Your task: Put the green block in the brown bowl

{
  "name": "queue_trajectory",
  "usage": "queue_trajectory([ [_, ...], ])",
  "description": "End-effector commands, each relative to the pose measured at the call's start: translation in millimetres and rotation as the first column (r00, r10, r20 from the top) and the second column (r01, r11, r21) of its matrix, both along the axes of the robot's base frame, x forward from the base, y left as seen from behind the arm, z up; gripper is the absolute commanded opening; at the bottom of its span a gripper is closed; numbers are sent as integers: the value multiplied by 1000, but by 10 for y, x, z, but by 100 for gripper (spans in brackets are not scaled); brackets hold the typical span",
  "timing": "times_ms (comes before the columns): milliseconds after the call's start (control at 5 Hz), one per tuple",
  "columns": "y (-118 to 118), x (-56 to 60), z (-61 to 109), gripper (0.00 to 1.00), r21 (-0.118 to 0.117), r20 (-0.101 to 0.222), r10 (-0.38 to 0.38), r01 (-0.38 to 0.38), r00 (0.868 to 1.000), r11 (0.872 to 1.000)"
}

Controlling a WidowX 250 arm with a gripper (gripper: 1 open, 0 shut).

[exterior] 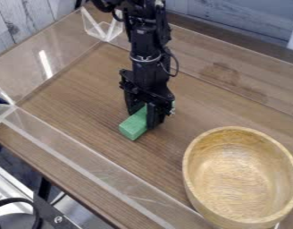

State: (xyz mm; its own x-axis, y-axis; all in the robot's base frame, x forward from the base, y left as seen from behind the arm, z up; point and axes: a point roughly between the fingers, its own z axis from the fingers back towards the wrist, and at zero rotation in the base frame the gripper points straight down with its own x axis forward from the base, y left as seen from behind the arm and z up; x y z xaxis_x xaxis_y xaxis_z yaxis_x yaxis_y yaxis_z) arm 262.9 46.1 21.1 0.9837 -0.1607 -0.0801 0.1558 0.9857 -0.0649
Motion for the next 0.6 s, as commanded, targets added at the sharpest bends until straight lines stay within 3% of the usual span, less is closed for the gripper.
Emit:
queue_trajectory([
  [0, 32, 72, 162, 0, 0, 41, 14, -14, 999, 1000],
  [400, 46, 91, 318, 0, -16, 50, 30, -29, 998, 999],
])
